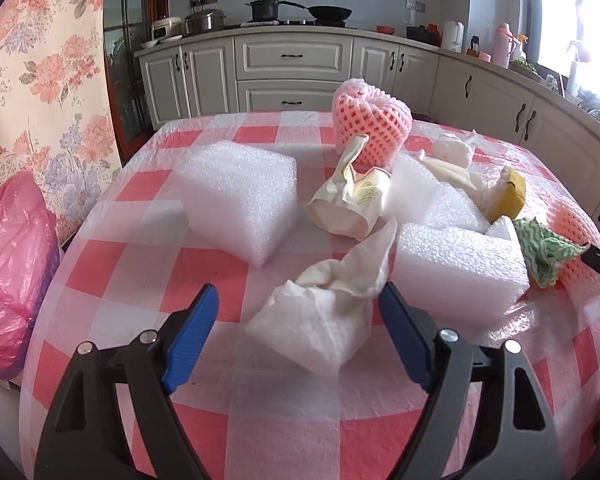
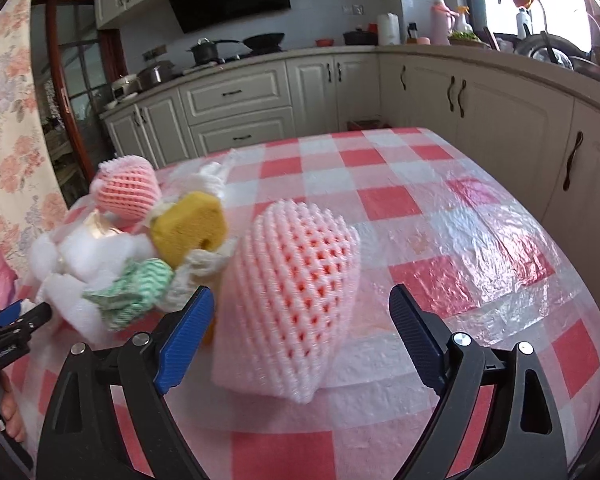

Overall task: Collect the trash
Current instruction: 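Grasp the white tissue with the left tool while the right tool grasps the pink foam net, then carry both to the pink bin, left tool drops tissue while right tool drops net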

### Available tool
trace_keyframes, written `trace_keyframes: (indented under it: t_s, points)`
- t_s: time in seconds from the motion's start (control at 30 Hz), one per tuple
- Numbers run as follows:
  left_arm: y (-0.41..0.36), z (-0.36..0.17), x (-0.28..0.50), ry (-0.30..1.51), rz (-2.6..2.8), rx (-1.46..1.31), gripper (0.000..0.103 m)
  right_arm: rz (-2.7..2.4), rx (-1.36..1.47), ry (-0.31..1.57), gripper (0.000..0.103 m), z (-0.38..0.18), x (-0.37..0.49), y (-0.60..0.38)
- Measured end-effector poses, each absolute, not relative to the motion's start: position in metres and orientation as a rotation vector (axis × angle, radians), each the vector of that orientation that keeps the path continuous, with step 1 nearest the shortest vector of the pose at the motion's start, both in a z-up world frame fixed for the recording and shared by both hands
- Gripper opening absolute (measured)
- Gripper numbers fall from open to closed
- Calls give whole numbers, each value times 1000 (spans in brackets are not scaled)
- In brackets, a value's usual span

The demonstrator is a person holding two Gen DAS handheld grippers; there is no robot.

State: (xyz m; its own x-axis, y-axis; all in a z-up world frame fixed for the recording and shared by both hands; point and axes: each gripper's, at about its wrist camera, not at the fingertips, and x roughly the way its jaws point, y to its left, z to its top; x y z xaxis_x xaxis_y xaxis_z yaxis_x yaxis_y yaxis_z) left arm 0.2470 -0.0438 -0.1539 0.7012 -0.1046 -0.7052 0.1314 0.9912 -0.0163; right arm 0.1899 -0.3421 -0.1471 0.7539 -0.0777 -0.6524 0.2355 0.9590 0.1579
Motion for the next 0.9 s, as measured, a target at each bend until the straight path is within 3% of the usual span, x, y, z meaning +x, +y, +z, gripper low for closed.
trace_keyframes:
  t_s: [0.27,0.4,0.6,0.9]
  points:
    - [-43,-164,261,840,-158,18,52,-172,295,748,83,-158,204,-354]
    - [-47,-163,259,830,-174,27,37,-147,289,740,59,-156,202,-352]
    - [-45,-158,252,789,-191,14,28,-137,280,699,37,-149,194,-349]
    - [-32,-143,224,717,-157,-16,26,-136,210,603,31,-132,165,-333]
